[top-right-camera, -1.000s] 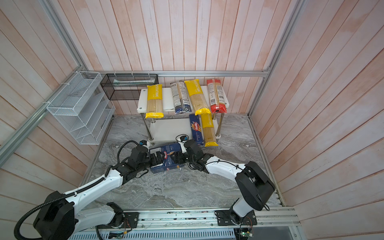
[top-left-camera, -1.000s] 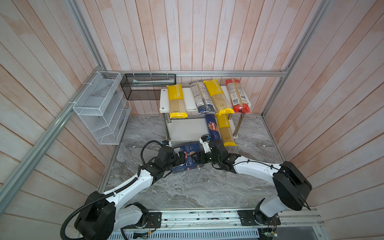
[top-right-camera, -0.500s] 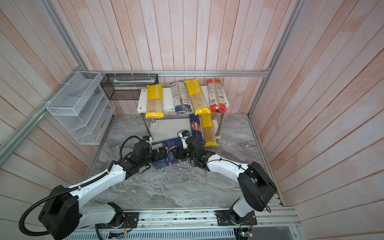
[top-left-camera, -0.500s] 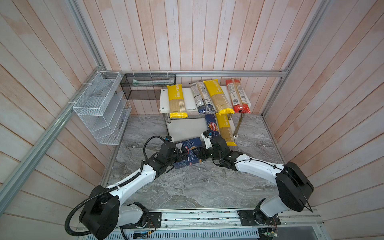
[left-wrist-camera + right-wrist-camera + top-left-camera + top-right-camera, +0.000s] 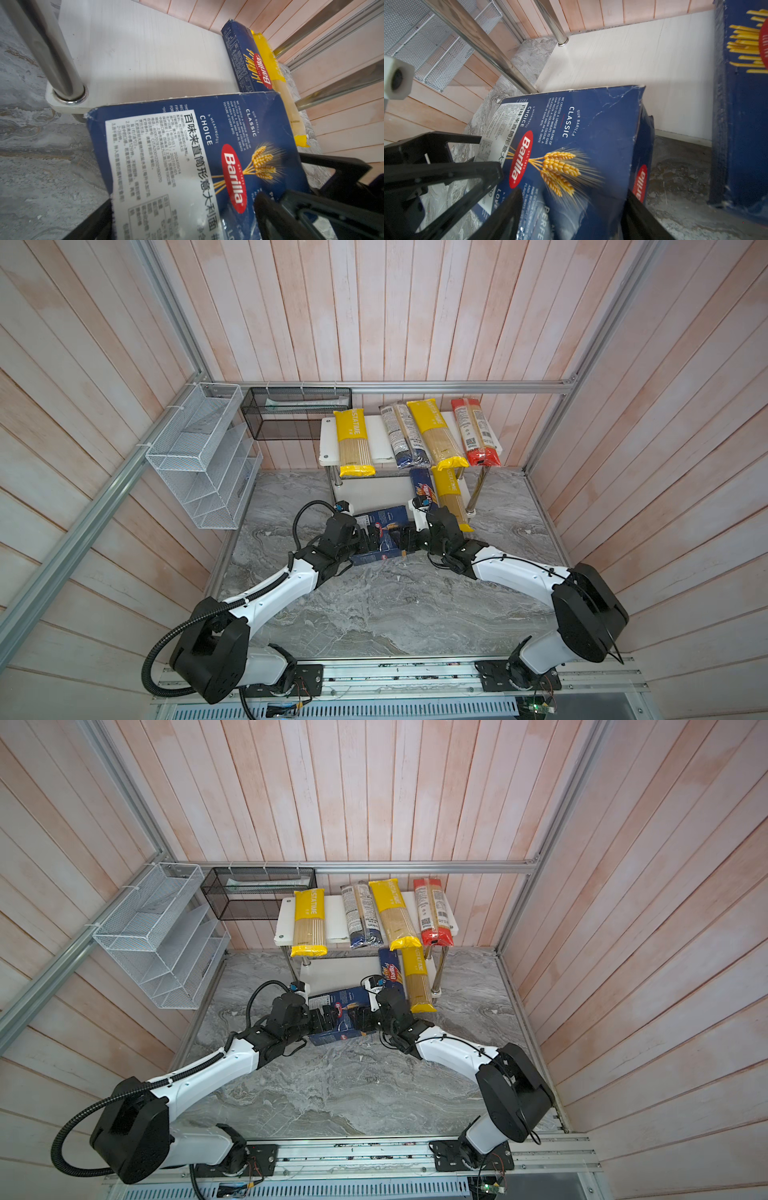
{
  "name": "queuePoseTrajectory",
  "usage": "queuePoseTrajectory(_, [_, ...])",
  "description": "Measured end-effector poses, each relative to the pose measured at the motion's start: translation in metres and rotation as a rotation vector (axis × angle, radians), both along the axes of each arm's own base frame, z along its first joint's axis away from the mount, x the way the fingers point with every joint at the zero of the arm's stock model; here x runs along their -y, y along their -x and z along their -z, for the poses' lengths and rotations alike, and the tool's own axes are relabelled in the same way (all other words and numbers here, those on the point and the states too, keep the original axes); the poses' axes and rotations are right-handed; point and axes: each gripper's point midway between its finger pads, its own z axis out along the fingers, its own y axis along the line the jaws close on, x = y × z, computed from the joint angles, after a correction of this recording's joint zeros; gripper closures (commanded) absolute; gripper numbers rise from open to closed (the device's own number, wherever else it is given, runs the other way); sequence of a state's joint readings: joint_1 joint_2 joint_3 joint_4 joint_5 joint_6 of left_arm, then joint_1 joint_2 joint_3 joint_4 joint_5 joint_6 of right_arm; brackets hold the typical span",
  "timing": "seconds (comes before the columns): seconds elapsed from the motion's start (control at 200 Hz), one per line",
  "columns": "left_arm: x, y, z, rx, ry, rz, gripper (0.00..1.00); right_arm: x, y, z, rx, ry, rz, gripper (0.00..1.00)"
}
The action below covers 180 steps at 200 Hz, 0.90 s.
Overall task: Arrange pasta packages on shelves
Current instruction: Place the pasta box on the shelf.
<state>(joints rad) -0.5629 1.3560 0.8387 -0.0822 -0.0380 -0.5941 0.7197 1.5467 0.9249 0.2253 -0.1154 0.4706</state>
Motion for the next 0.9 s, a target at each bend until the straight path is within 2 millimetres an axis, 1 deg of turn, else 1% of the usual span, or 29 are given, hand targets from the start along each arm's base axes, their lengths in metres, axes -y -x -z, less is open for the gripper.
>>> queuePoseTrajectory(0.1, [-0.001, -0.003, -0.002, 0.015, -0.005, -0.004, 0.00, 0.000, -0.002, -0.004, 0.014, -0.012, 0.003, 0.30])
queuePoseTrajectory(0.2, [-0.003, -0.009, -0.004, 0.033, 0.002, -0.020, 0.00, -0.002, -0.006, -0.008, 0.026, -0.022, 0.006, 0.30])
queuePoseTrajectory(0.41, [-0.009, -0.032, -0.001, 0.051, 0.035, -0.047, 0.00, -0.007, -0.021, -0.021, 0.058, -0.063, 0.005, 0.30])
queuePoseTrajectory(0.61, [-0.004, -0.049, -0.006, 0.062, 0.050, -0.042, 0.00, -0.004, -0.038, -0.028, 0.081, -0.089, 0.022, 0.30])
queuePoseTrajectory(0.77, [0.000, -0.061, -0.014, 0.083, 0.039, -0.036, 0.00, -0.001, -0.053, -0.026, 0.082, -0.091, 0.043, 0.30])
queuePoseTrajectory(0.9, [-0.002, -0.073, -0.021, 0.108, 0.030, -0.038, 0.00, -0.001, -0.063, -0.015, 0.062, -0.085, 0.054, 0.30])
